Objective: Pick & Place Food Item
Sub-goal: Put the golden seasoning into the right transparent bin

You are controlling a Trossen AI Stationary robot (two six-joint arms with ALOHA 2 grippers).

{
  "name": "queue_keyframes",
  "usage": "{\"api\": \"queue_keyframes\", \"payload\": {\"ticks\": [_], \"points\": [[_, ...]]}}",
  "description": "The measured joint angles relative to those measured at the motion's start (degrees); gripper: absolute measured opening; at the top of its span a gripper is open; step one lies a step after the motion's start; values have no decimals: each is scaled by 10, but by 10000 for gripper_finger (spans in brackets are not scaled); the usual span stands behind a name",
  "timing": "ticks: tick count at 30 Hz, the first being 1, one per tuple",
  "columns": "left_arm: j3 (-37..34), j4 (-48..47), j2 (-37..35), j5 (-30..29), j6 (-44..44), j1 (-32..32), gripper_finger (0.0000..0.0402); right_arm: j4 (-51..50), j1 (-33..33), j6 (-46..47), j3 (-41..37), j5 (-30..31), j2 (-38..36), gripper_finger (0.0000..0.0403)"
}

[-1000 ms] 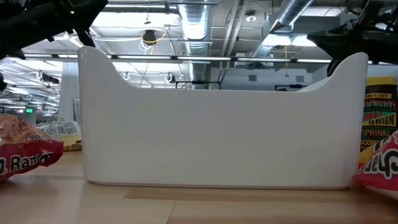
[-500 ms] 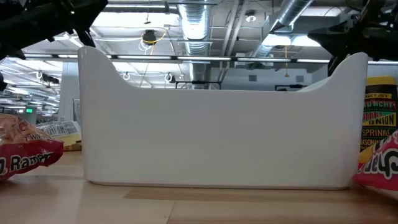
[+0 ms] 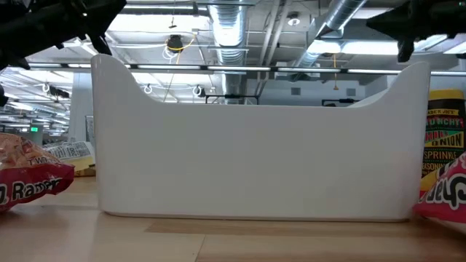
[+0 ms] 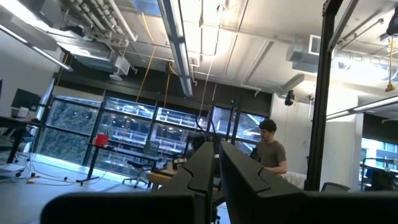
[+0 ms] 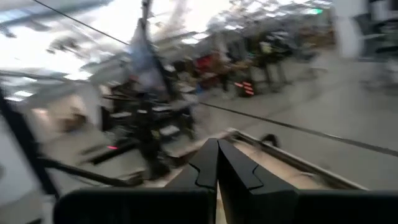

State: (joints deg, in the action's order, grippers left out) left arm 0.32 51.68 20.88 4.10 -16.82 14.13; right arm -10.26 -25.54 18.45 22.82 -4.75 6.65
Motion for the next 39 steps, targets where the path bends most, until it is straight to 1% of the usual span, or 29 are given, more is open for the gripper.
{"api": "queue_keyframes", "payload": {"ticks": [3, 6, 12, 19, 23, 30, 35, 39], "points": [[0, 0, 0, 0, 0, 0, 21, -66, 0, -11, 56, 32, 35, 1], [0, 0, 0, 0, 0, 0, 21, -126, 0, -11, 108, 51, 77, 1], [0, 0, 0, 0, 0, 0, 21, -258, 0, -9, 200, 52, 177, 0], [0, 0, 0, 0, 0, 0, 21, -449, 0, 43, 278, 50, 290, 0], [0, 0, 0, 0, 0, 0, 21, -534, 0, 84, 296, 50, 322, 0], [0, 0, 0, 0, -1, 0, 21, -633, 5, 153, 296, 48, 347, 0], [0, 0, 0, 0, -1, 0, 21, -644, 38, 195, 296, 50, 346, 0], [0, 0, 0, 0, -1, 0, 21, -645, 80, 231, 293, 73, 347, 0]]}}
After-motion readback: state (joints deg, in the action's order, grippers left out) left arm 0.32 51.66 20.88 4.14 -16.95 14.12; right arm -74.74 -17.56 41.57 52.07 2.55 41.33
